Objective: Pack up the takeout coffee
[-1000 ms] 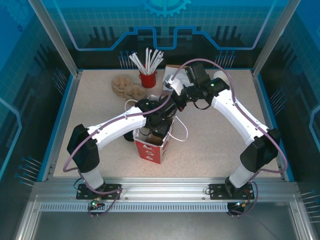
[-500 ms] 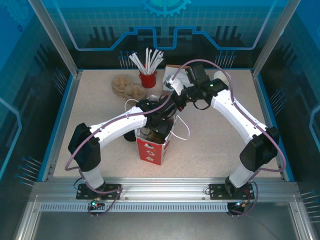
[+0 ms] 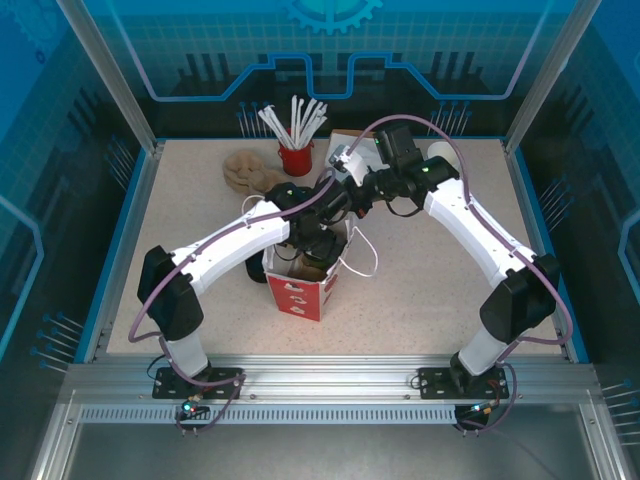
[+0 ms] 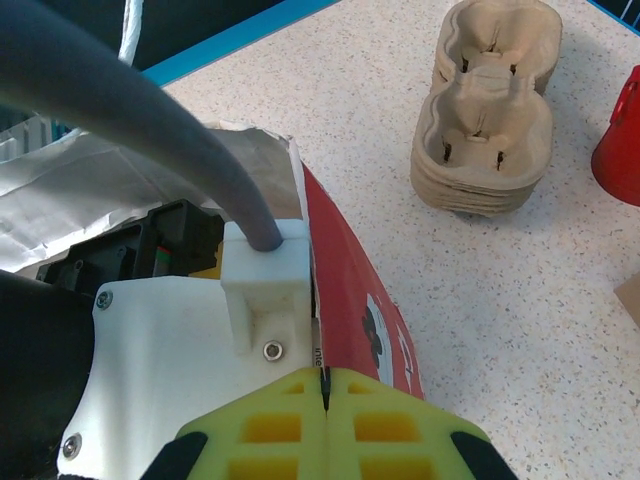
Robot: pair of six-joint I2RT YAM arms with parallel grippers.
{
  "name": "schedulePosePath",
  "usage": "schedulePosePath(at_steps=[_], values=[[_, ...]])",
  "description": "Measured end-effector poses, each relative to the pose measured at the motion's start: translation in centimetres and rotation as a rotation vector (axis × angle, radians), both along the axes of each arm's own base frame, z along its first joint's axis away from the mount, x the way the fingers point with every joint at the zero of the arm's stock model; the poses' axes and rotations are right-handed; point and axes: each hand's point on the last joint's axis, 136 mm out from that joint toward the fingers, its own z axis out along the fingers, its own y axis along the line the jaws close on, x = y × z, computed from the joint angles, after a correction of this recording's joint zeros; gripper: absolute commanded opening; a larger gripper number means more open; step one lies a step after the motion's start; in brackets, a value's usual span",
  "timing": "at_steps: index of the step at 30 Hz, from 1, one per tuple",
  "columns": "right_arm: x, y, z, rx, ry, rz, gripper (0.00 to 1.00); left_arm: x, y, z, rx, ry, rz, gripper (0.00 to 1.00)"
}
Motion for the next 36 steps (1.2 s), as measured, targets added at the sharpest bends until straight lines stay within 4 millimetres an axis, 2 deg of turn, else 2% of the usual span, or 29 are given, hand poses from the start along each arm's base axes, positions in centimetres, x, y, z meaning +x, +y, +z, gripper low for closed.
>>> schedulePosePath(at_steps=[13, 26, 36], values=[[-0.2, 0.5, 1.6, 0.05, -0.009, 0.016, 0.0, -0.7, 0.0, 1.8, -0.037, 0.034, 0.022, 0.98], [-0.3, 0.4, 2.9, 0.091, 0.014, 0.02, 0.0, -1.6, -1.8, 3.2, -0.184, 0.072, 0.025, 0.94], [-0.4, 0.9, 1.9, 0.098, 0.095, 0.038, 0.0, -2.5, -1.8, 2.6, -0.235, 0.075, 0.026, 0.92]])
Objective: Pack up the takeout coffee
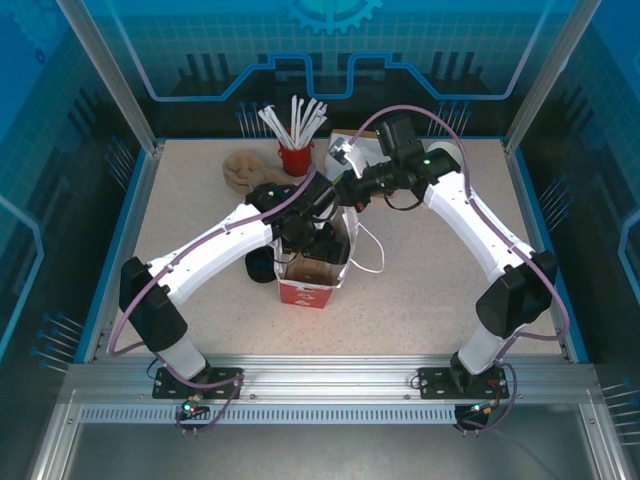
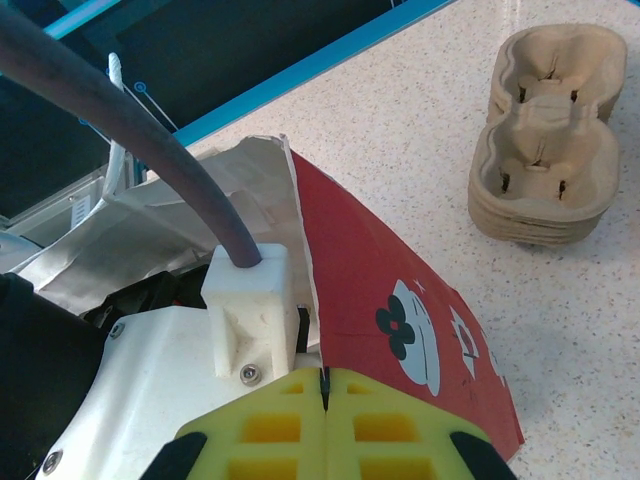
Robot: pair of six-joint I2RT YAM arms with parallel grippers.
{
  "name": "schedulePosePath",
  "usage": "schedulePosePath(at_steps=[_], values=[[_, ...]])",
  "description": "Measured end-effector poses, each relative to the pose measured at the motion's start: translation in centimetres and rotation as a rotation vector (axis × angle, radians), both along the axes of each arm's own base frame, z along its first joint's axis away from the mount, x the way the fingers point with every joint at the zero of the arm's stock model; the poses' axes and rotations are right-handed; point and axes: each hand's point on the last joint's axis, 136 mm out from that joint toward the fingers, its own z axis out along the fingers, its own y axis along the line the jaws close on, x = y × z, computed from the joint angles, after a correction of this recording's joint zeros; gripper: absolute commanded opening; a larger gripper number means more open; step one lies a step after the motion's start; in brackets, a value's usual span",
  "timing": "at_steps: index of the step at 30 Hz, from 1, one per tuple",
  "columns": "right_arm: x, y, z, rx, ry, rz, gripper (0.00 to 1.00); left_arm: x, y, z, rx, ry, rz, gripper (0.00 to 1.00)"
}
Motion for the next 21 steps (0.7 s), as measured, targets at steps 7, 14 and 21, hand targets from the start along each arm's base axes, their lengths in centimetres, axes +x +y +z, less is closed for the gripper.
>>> schedulePosePath(at_steps=[7, 14, 21], values=[[0.0, -0.1, 0.0, 0.008, 0.015, 0.0, 0.0, 0.0, 0.1, 0.0, 0.006, -0.007, 0.003, 0.92], [0.8, -1.1, -0.8, -0.024, 0.04, -0.05, 0.0, -0.2, 0.0, 0.2, -0.003, -0.023, -0.002, 0.92], [0.7, -2.0, -3.2, -0.082, 0.1, -0.087, 0.0, 0.4, -0.2, 0.9, -0.022, -0.061, 0.003, 0.92]])
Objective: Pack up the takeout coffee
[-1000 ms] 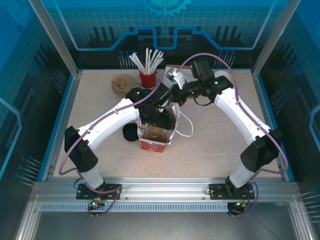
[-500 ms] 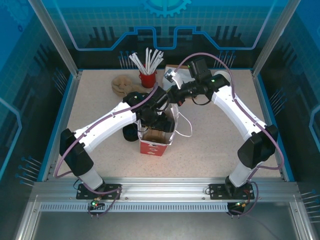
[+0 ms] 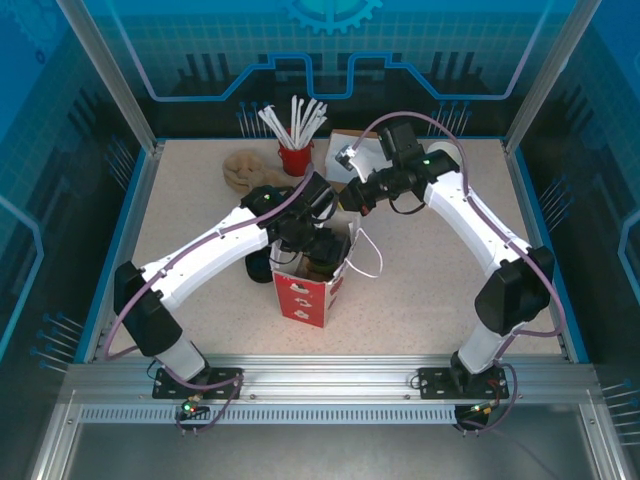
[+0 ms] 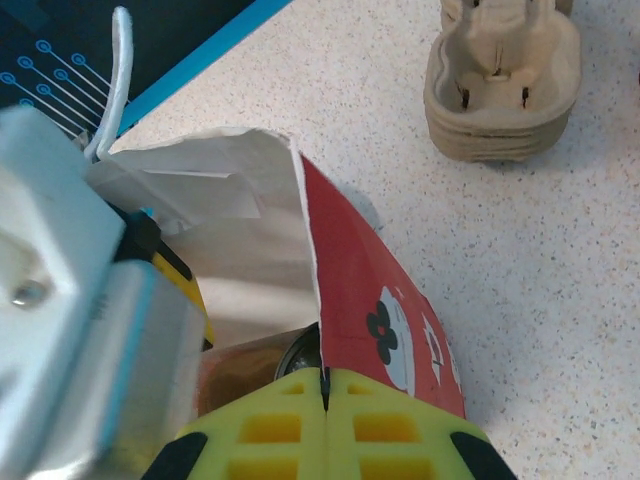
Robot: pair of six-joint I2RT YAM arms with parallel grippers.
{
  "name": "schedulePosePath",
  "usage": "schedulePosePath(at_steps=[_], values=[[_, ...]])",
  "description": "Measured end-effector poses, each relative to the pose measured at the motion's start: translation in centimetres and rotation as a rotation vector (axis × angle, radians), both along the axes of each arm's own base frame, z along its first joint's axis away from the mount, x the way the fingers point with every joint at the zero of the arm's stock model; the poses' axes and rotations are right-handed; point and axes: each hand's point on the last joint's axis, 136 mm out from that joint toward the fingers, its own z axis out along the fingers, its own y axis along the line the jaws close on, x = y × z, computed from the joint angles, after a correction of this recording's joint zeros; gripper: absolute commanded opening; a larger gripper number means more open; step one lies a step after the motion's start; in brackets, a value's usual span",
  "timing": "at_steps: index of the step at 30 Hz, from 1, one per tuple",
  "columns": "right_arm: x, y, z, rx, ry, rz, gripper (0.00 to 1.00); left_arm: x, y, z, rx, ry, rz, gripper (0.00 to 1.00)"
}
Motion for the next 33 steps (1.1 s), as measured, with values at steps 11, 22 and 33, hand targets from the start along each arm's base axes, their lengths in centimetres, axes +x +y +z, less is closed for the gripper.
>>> schedulePosePath(at_steps=[11, 22, 33], values=[[0.3, 0.0, -0.2, -0.01, 0.006, -0.005, 0.0, 1.6, -1.8, 7.5, -0.165, -0.157, -0.006, 0.93], [0.3, 0.3, -0.2, -0.01, -0.002, 0.029, 0.0, 4.7, 0.7, 15.1, -0.279, -0.313, 0.084, 0.92], [-0.2, 0.9, 0.1, 0.032, -0.006, 0.14, 0.0, 10.1, 11.6, 17.7, -0.253, -0.416, 0.378, 0.93]])
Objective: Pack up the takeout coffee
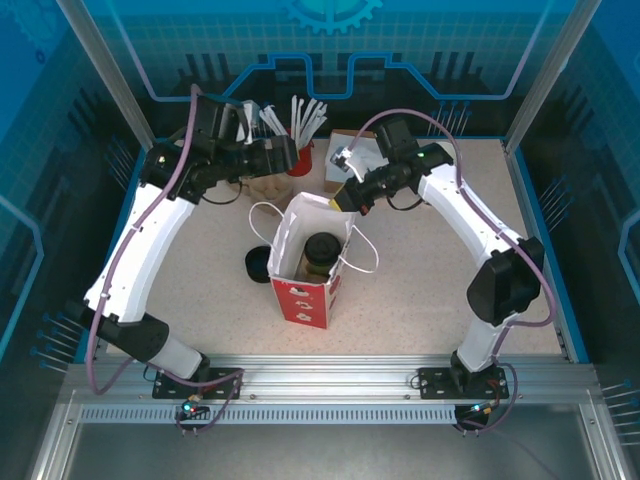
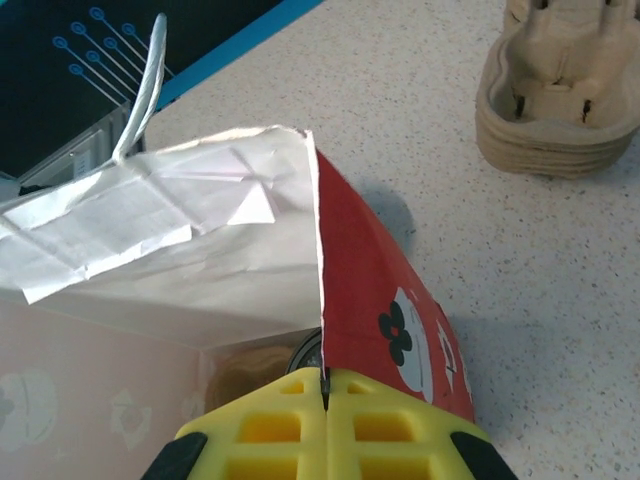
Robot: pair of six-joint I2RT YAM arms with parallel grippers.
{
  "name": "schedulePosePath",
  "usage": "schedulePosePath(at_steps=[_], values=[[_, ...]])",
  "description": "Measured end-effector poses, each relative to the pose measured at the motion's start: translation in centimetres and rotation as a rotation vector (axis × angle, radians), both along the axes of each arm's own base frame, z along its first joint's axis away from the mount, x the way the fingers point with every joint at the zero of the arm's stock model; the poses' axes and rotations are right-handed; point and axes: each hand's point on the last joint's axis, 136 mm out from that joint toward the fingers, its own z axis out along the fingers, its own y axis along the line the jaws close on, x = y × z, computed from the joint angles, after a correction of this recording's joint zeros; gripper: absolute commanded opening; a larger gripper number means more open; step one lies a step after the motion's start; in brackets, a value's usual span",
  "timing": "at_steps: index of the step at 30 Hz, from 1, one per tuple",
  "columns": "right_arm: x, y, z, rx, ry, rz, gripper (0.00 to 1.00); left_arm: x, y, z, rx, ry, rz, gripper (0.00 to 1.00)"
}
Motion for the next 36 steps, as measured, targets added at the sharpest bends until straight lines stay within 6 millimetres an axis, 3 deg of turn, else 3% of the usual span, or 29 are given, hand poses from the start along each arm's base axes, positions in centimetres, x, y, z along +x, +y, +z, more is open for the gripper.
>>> schedulePosePath(at_steps=[9, 20, 26, 31, 36], values=[[1.0, -0.5, 0.9, 0.028, -0.015, 0.062, 0.0, 1.2, 3.6, -1.8, 0.009, 0.056, 0.094, 0.93], [1.6, -0.7, 0.6, 0.066, 0.023, 0.077, 0.01, 2.4, 3.5, -5.9, 0.034, 0.158, 0.104, 0.93], [2.0, -0.5, 0.5, 0.074, 0.05, 0.052, 0.1, 5.2, 4.4, -7.4, 0.039, 0.143, 0.144, 0.93], [3.5, 0.0, 0.9, 0.089, 0.066, 0.011, 0.15, 8.6, 5.7, -8.2, 0.049, 0.094, 0.185, 0.93], [5.2, 1.1, 1.8, 0.11, 0.048, -0.014, 0.14, 11.4, 6.1, -9.0, 0.065, 0.048, 0.198, 0.92]])
